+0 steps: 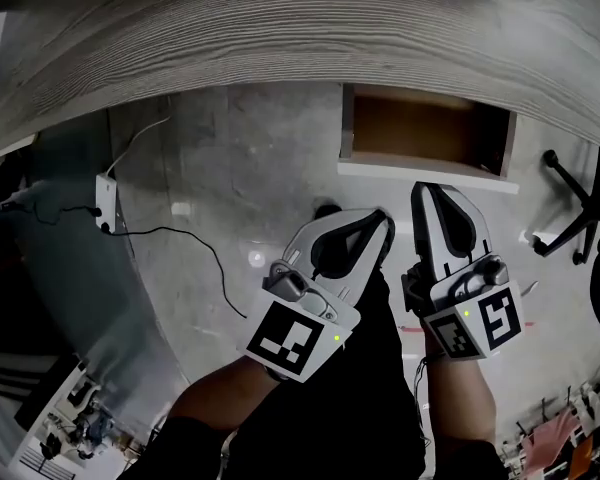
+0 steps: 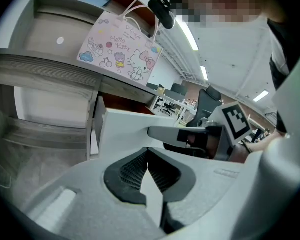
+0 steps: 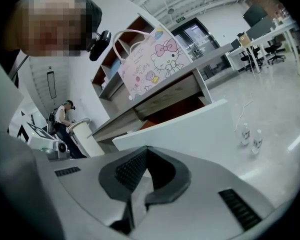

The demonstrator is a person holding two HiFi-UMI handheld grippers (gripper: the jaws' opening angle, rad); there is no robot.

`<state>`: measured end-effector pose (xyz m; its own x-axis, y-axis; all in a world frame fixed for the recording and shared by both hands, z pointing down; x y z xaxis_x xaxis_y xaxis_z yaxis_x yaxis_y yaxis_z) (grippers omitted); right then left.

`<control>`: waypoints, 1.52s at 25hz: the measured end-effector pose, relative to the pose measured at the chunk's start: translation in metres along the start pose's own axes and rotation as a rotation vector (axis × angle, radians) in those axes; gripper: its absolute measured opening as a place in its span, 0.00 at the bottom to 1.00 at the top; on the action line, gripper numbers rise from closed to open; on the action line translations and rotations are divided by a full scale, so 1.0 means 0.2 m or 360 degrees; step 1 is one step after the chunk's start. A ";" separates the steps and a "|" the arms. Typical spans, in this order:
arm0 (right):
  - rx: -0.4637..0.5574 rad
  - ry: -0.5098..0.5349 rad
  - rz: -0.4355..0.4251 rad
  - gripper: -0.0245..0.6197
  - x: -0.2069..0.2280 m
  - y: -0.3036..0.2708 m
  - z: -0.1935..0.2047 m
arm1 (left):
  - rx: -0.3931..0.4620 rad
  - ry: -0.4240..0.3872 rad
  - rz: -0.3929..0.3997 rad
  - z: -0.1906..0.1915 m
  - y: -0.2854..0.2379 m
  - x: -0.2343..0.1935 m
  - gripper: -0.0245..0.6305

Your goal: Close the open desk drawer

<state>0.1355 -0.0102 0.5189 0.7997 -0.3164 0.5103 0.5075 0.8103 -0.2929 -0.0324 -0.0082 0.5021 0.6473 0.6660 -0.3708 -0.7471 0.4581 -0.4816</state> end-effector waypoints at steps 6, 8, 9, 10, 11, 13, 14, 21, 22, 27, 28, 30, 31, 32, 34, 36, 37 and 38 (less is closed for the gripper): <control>0.0059 -0.0008 0.0022 0.06 0.06 -0.12 -0.10 | 0.0003 0.0002 -0.0037 -0.05 -0.08 -0.09 0.05; 0.0070 -0.0008 0.0029 0.06 0.09 -0.15 -0.12 | 0.0011 -0.0007 -0.0044 -0.08 -0.10 -0.11 0.05; 0.0076 -0.0002 0.0029 0.06 0.09 -0.16 -0.13 | 0.0016 -0.0008 -0.0049 -0.09 -0.12 -0.12 0.05; 0.0082 0.0007 0.0030 0.06 0.10 -0.17 -0.14 | 0.0021 -0.0009 -0.0056 -0.10 -0.13 -0.13 0.05; 0.0088 0.0018 0.0033 0.06 0.10 -0.17 -0.14 | 0.0028 -0.0008 -0.0064 -0.11 -0.14 -0.14 0.05; 0.0096 0.0039 0.0043 0.06 0.10 -0.18 -0.15 | 0.0044 -0.0008 -0.0073 -0.13 -0.16 -0.14 0.05; 0.0098 0.0047 0.0046 0.06 0.10 -0.19 -0.16 | 0.0053 -0.0012 -0.0071 -0.15 -0.17 -0.15 0.05; 0.0122 0.0032 0.0029 0.06 0.14 -0.32 -0.22 | 0.0078 -0.0018 -0.0074 -0.24 -0.27 -0.22 0.05; 0.0120 0.0028 0.0030 0.06 0.15 -0.33 -0.21 | 0.0073 -0.0018 -0.0073 -0.24 -0.27 -0.23 0.05; 0.0057 -0.0053 0.0144 0.06 0.24 -0.30 -0.13 | 0.0037 0.0003 -0.0078 -0.22 -0.30 -0.24 0.05; 0.0057 -0.0065 0.0165 0.06 0.26 -0.30 -0.13 | 0.0031 0.0005 -0.0077 -0.21 -0.30 -0.24 0.05; 0.0061 -0.0059 0.0182 0.06 0.29 -0.31 -0.13 | 0.0027 0.0010 -0.0078 -0.19 -0.31 -0.25 0.05; 0.0063 -0.0051 0.0184 0.06 0.29 -0.32 -0.13 | 0.0027 0.0014 -0.0079 -0.19 -0.31 -0.26 0.05; 0.0068 -0.0049 0.0184 0.06 0.29 -0.33 -0.13 | 0.0027 0.0017 -0.0082 -0.18 -0.32 -0.26 0.05; 0.0085 -0.0053 0.0183 0.06 0.31 -0.35 -0.14 | 0.0031 0.0019 -0.0086 -0.19 -0.33 -0.27 0.05; 0.0094 -0.0032 0.0179 0.06 0.32 -0.38 -0.15 | 0.0040 0.0020 -0.0090 -0.20 -0.34 -0.27 0.05; 0.0089 -0.0015 0.0173 0.06 0.32 -0.40 -0.15 | 0.0047 0.0024 -0.0093 -0.21 -0.34 -0.28 0.05; 0.0081 0.0000 0.0165 0.06 0.32 -0.42 -0.15 | 0.0054 0.0028 -0.0097 -0.21 -0.34 -0.28 0.05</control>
<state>0.1539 -0.1124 0.5516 0.8471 -0.2298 0.4793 0.4052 0.8627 -0.3026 -0.0117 -0.1025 0.5223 0.6941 0.6258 -0.3557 -0.7107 0.5175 -0.4765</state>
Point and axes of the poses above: the fingertips, and each gripper's own axes: y backward along the fingers, x to its right, z out of its underside, the point moved 10 cm from there along y, backward along the fingers, and after that the axes turned 1 degree about y, right-handed, at the moved point
